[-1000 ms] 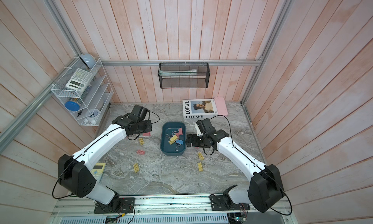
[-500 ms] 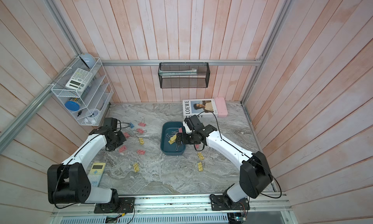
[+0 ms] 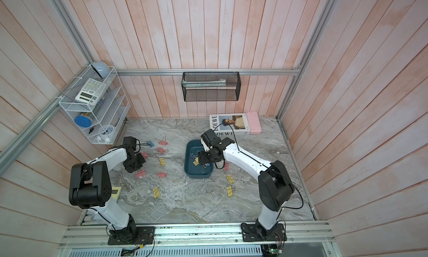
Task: Take out the binder clips from the storage box
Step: Place the binder clip at the center of the board, then pick up the binder clip from the storage box.
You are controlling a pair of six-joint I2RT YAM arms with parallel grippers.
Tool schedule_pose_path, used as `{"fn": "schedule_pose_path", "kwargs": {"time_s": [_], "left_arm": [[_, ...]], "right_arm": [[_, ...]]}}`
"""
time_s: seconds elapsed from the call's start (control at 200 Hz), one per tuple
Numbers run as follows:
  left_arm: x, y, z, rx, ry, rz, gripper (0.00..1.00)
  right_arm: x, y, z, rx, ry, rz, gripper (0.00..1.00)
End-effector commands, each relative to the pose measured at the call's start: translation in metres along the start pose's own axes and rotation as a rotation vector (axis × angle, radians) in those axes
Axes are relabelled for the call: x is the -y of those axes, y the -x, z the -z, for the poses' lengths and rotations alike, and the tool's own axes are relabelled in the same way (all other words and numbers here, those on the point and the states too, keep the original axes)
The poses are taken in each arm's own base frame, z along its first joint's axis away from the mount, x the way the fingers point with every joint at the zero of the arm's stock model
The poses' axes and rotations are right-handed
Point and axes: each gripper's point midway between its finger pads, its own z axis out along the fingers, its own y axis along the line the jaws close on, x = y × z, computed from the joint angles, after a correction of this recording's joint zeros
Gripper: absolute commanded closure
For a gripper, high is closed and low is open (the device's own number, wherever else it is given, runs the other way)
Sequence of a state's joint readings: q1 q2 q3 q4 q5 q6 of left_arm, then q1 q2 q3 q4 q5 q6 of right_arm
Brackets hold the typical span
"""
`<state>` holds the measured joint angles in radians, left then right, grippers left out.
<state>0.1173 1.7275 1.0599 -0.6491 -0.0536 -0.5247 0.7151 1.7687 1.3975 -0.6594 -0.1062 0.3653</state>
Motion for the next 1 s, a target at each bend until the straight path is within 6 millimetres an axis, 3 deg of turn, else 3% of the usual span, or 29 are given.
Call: {"fn": "schedule_pose_path", "kwargs": {"time_s": [0.0,0.14,0.465,0.64,0.83,0.95,0.995], "left_arm": [[0.008,0.014,0.011,0.044,-0.035,-0.008,0.77],[0.01,0.014,0.025,0.056,-0.062,-0.001,0.61],[0.021,0.02,0.085,0.149,-0.179,0.025,0.24],[0.024,0.022,0.108,0.181,-0.216,0.022,0.18],[0.028,0.024,0.115,0.187,-0.239,0.021,0.17],[0.029,0.023,0.114,0.181,-0.243,0.021,0.17],[0.029,0.023,0.114,0.182,-0.244,0.023,0.17]], "right_arm": [[0.002,-0.003,-0.015,-0.041,-0.038,0.058,0.5],[-0.001,0.001,-0.035,-0.059,-0.054,0.111,0.63],[0.008,0.002,-0.077,-0.15,-0.111,0.166,0.72],[0.014,0.006,-0.087,-0.15,-0.142,0.19,0.72],[0.016,0.002,-0.097,-0.172,-0.147,0.202,0.72],[0.017,-0.002,-0.1,-0.182,-0.146,0.203,0.79],[0.016,-0.002,-0.099,-0.179,-0.148,0.207,0.86]]}}
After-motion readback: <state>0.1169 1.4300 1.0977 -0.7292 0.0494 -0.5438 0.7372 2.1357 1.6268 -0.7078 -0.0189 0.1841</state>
